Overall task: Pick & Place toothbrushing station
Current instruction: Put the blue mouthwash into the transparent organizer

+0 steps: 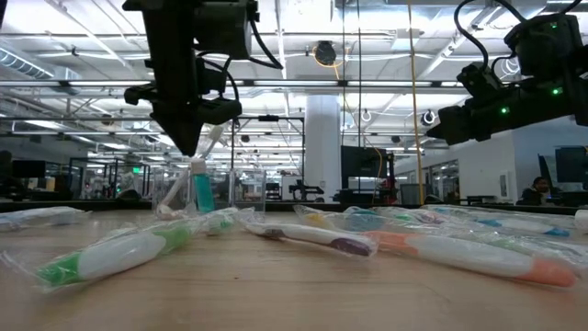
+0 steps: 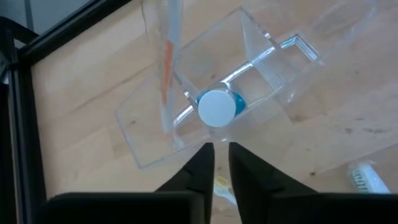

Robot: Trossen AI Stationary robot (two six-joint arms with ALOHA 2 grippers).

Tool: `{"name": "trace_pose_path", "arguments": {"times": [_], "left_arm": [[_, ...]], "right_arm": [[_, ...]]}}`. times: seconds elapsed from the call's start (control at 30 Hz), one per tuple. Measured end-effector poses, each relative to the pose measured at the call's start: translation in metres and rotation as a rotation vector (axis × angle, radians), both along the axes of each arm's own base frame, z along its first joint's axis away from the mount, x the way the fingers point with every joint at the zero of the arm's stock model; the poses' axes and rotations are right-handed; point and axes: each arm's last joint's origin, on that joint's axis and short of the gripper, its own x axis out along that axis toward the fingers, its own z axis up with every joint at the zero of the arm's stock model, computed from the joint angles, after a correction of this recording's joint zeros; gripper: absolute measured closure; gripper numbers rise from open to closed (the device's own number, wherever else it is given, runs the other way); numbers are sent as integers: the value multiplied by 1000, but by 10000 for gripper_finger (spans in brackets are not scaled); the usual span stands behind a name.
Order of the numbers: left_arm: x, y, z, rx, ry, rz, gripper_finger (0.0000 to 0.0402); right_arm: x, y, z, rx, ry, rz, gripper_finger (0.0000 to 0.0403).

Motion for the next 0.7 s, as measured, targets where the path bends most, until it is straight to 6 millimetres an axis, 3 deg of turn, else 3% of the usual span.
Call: {"name": "trace_pose_path", "arguments": {"times": [0.2,0.7], "left_arm": [[1,0,0,0,-14,14,397],[2,5,-1,-23,-43,50,399]], "right_arm": [[0,0,0,0,0,0,402],[0,0,0,0,-1,1,402]]}}
